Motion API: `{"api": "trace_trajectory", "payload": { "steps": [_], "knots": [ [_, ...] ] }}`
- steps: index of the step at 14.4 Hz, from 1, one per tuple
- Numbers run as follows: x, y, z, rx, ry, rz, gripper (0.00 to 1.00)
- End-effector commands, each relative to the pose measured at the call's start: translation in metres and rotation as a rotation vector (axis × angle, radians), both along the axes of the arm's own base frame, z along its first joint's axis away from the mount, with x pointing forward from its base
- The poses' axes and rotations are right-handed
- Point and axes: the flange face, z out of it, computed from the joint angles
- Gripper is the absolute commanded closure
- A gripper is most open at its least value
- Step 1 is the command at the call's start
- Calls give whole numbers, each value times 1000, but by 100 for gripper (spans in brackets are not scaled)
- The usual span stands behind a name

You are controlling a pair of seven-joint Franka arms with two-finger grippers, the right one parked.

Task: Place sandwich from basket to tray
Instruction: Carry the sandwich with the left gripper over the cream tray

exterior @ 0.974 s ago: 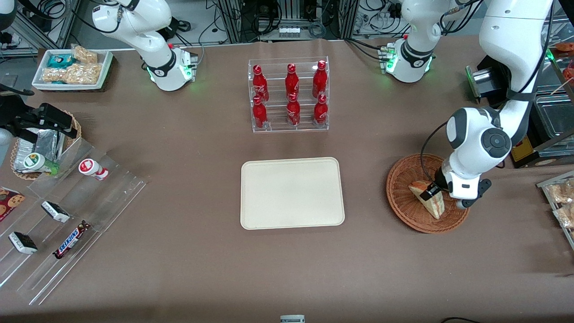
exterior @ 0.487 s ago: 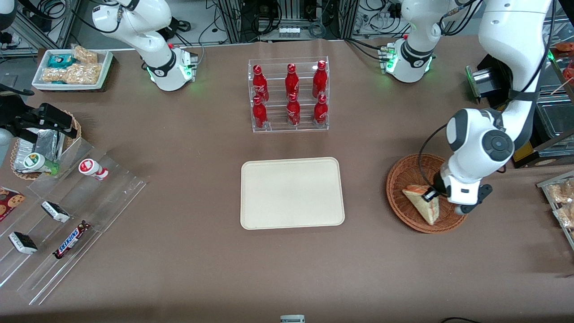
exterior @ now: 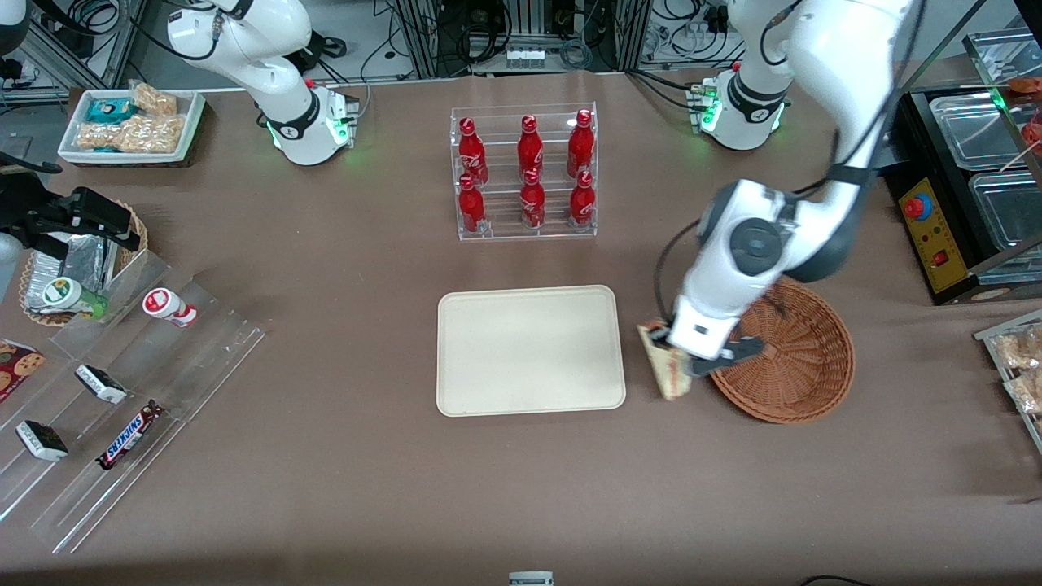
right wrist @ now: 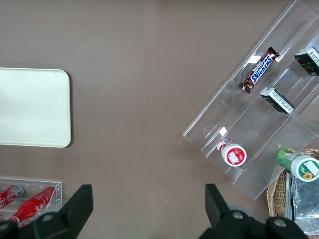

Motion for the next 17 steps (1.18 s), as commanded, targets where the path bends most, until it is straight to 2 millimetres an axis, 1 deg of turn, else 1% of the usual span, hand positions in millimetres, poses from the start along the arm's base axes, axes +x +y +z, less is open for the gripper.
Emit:
{"api": "trace_trajectory", "payload": {
  "steps": [1, 2, 4, 6, 8, 9, 10, 12, 15, 16, 17],
  "knots": [
    [-2, -66, -8, 12, -24, -101, 97],
    [-8, -90, -10, 4, -31, -131, 97],
    [-21, -124, -16, -6, -31, -177, 97],
    [-38, -145, -24, -11, -18, -208, 97],
    [-51, -159, -32, -8, -6, -232, 97],
    [-58, -167, -33, -9, -4, -245, 97],
    [-63, -173, -39, -4, 3, -239, 97],
    [-57, -178, -48, -22, -18, -189, 96],
    [-48, -185, -42, -61, -55, -150, 95],
    [-48, -185, -43, -61, -54, -145, 93],
    [-48, -185, -49, -58, -49, -145, 86]
  ]
}}
